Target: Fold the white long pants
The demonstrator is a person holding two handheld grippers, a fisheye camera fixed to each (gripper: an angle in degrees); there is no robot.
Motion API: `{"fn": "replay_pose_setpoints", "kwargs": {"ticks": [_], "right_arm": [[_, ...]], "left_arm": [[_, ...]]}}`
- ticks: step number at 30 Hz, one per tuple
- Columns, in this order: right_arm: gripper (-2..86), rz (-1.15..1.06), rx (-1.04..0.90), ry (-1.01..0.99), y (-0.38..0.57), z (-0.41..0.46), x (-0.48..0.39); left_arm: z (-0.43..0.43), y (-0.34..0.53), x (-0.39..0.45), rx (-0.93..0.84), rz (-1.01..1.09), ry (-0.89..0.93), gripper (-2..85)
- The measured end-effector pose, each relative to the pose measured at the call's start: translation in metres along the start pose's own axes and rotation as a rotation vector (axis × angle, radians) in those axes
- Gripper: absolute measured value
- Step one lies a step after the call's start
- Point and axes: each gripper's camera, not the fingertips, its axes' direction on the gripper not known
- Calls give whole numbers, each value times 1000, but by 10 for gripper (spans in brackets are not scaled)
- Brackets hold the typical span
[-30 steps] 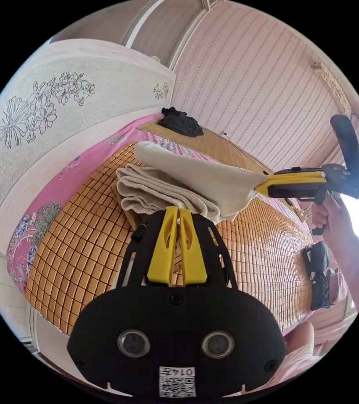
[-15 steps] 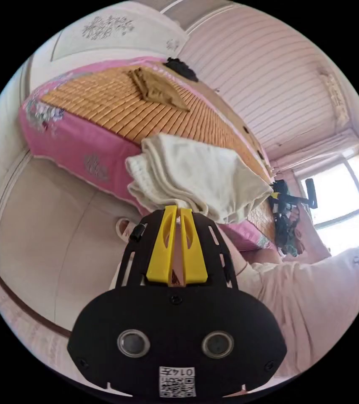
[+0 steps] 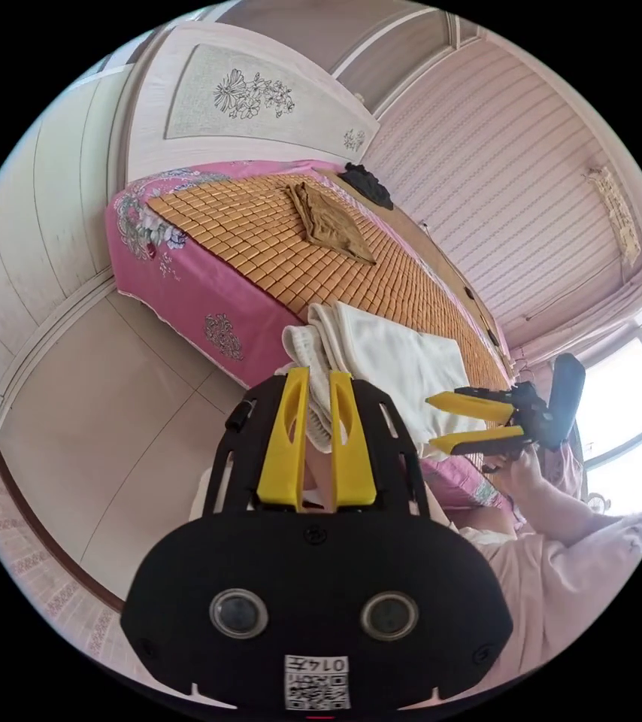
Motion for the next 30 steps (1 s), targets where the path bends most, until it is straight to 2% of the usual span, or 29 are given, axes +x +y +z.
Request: {"fn": "replay_pose_setpoints", "kwargs": {"ticks": [2,5,7,9,13,15,17,19,22,26,30], "right_arm": [[117,18,-72,41,-7,15,-6],[71,55,-61,7,-1,-1,-1],[39,117,4,-15,11,-31,10],[28,230,114,51,40,-83,30],[23,422,316,21,113,-171,68],[21,518,450,48,172,-233,80],[20,555,504,80,211,-279,80],[20,564,528,111,245,-324,75],[19,617,531,298,296,-391,55],[19,840,566,496,375,-451,32],[19,1165,633,569,459,-470,15]], "left_arm": [[17,-13,-2,-29,-10,6,76],[56,-28,-10,-147,-79,8,117],[81,-36,-7,-246,-79,62,129],[93,-41,3,-281,-39,69,133],[109,-55,18,-401,48,-114,90],[99,-60,24,-368,78,-118,63],[81,-62,33,-289,124,-80,34],[61,-66,46,-234,189,-23,15],[44,-67,65,-195,290,6,6],[27,-65,72,-152,315,45,1],[-4,-65,52,-57,241,108,-2]]}}
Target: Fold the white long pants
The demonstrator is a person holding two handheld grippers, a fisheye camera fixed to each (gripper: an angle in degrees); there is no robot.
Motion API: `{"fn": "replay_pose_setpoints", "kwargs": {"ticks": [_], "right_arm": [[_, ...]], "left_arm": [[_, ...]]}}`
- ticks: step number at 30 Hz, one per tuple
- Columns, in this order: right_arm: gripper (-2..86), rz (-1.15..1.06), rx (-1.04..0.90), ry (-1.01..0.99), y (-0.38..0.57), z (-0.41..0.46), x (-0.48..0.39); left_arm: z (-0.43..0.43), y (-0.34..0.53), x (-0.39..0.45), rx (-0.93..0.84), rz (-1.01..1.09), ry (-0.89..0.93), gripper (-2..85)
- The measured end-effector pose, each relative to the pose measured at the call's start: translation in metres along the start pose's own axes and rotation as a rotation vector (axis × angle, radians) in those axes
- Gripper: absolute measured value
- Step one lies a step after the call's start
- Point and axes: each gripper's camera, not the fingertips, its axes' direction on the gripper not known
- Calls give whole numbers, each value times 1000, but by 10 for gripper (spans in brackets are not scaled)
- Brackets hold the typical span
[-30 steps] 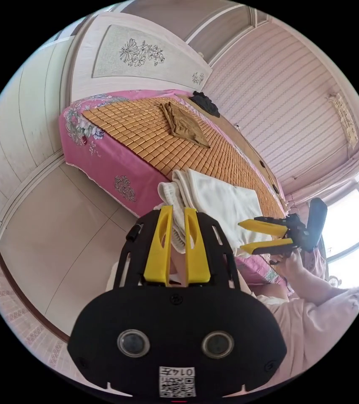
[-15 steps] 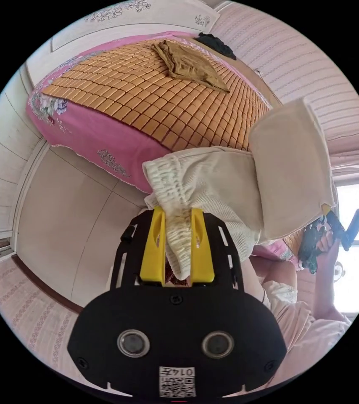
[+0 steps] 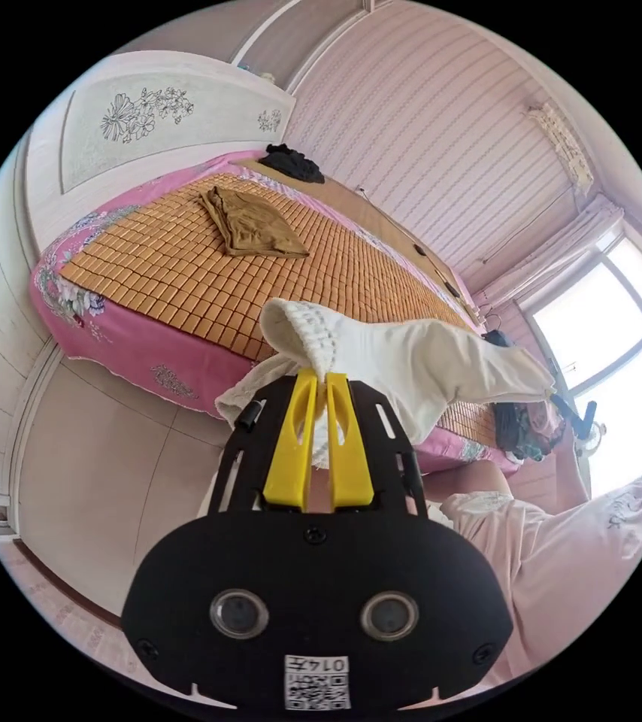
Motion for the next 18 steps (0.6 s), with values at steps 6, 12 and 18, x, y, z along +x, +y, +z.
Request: {"fn": "replay_pose_setpoints", "kwargs": {"ticks": [6,12,18], "right_arm": [[15,162,-233,291,25,21,34],[134,100,-258,231,-2,33,10],[199,119,-473,221,-28,89,4]], "left_arm": [[10,6,-59,-66,-204,14,5],[34,-5,-66,-123,-229,-90,43],[70,-36,-64,-199,-180,-196,91]]}}
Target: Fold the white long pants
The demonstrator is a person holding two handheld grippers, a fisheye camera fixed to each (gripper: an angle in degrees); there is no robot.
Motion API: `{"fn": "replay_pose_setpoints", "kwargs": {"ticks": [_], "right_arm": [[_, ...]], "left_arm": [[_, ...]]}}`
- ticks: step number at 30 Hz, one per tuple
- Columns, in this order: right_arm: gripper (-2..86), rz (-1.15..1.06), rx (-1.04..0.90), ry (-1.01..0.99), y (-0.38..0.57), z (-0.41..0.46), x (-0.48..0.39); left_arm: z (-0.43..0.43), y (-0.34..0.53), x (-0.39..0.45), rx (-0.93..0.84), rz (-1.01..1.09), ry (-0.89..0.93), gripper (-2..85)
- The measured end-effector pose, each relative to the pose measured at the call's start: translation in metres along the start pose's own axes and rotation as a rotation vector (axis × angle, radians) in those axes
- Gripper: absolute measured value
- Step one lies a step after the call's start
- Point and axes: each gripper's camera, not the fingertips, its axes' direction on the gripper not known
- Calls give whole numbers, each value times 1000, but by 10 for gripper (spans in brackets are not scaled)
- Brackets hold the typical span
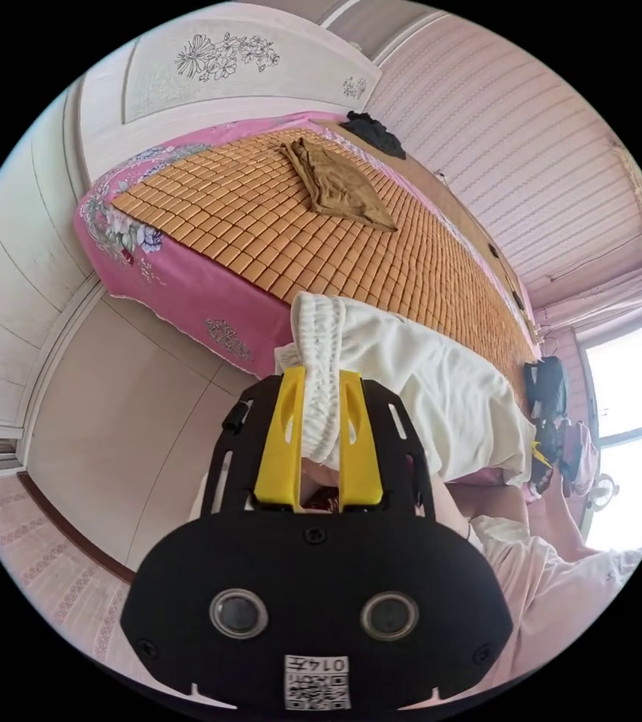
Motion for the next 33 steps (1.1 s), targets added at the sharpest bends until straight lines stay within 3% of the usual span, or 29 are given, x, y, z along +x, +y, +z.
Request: {"fn": "replay_pose_setpoints", "kwargs": {"ticks": [2,4,7,9,12,16,19,23,28,33], "right_arm": [[194,23,-91,50,-6,16,-3],[186,-5,-56,136,-2,8,-15],[169,5,-76,142,0,-8,-16],[118,-29,-87,106,4,-23,-13],[42,-73,-74,87,13,-44,-9],[22,-10,-53,-13,18,-77,10],[14,99,80,-188,26,-121,37],[10,190,344,-555,33,-194,67],[8,85,540,-668,19,-286,58],[9,-71,1010,-747,82,-397,75]], "left_arm": [[25,-8,-4,-94,-35,-31,125],[60,-13,-9,-235,-99,6,155],[103,-9,-9,-385,-150,104,147],[106,-10,-13,-366,-187,136,137],[95,-18,3,-346,-71,54,125],[43,-37,50,-171,157,-77,111],[6,-60,80,-33,240,-10,58],[-2,-96,112,2,277,92,45],[-44,-158,167,161,300,205,38],[-120,-175,181,434,367,283,45]]}}
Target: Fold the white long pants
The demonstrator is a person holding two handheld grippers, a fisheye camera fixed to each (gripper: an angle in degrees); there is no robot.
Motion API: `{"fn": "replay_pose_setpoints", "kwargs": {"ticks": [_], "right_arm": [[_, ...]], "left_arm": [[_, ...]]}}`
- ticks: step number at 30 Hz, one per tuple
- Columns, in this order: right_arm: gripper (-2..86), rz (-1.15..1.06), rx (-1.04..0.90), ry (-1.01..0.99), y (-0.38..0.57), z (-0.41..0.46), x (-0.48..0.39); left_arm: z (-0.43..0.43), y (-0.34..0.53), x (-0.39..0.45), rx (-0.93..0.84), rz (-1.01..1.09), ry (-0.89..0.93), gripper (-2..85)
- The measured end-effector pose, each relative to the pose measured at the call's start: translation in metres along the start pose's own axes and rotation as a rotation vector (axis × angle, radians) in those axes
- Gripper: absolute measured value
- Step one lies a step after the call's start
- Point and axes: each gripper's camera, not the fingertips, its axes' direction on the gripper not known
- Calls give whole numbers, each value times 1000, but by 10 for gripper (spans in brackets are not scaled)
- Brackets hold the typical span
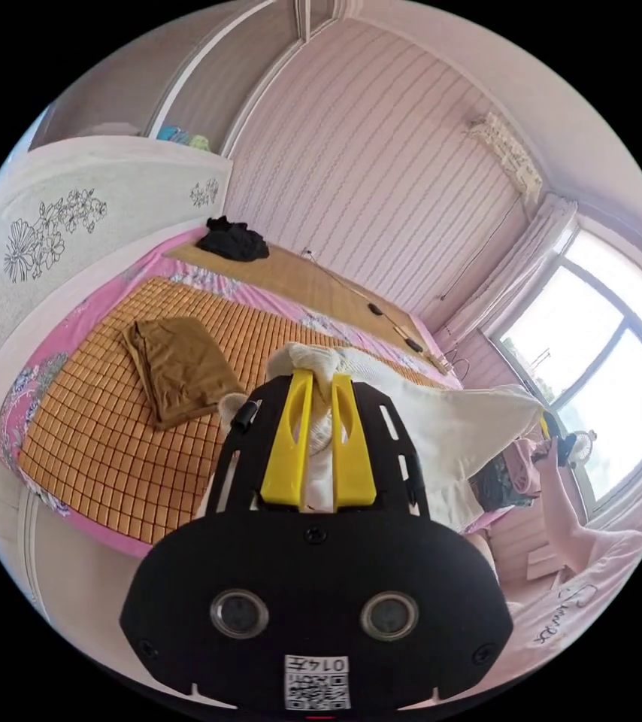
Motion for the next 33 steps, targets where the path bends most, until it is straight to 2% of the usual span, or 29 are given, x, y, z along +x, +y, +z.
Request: {"fn": "replay_pose_setpoints", "kwargs": {"ticks": [2,5,7,9,12,15,19,22,25,28,30,33], "right_arm": [[10,-79,29,-46,15,-38,-11],[8,-125,-119,-88,73,-79,-10],[5,-56,-277,23,120,-91,1],[1,100,-474,229,181,-101,22],[-1,295,-579,380,228,-121,44],[-1,305,-600,416,232,-126,42],[3,176,-669,475,204,-92,27],[18,25,-814,533,184,-29,12],[68,-149,-913,548,173,33,-8],[99,-214,-875,508,149,65,-31],[84,-268,-795,522,129,67,-48],[83,-270,-716,611,117,66,-48]], "left_arm": [[-16,8,-12,61,20,1,53],[-17,50,-55,48,-57,-37,89],[-1,102,-96,-69,-179,-84,102],[8,143,-119,-156,-264,-131,80],[-4,200,-152,-141,-475,-164,49],[-22,224,-171,-88,-611,-115,48],[-19,193,-158,-120,-538,-182,52],[7,153,-146,-148,-477,-154,64],[47,103,-135,-200,-429,-137,80],[107,54,-118,-329,-325,-171,96],[146,33,-109,-409,-275,-210,107],[204,16,-110,-515,-317,-216,119]]}}
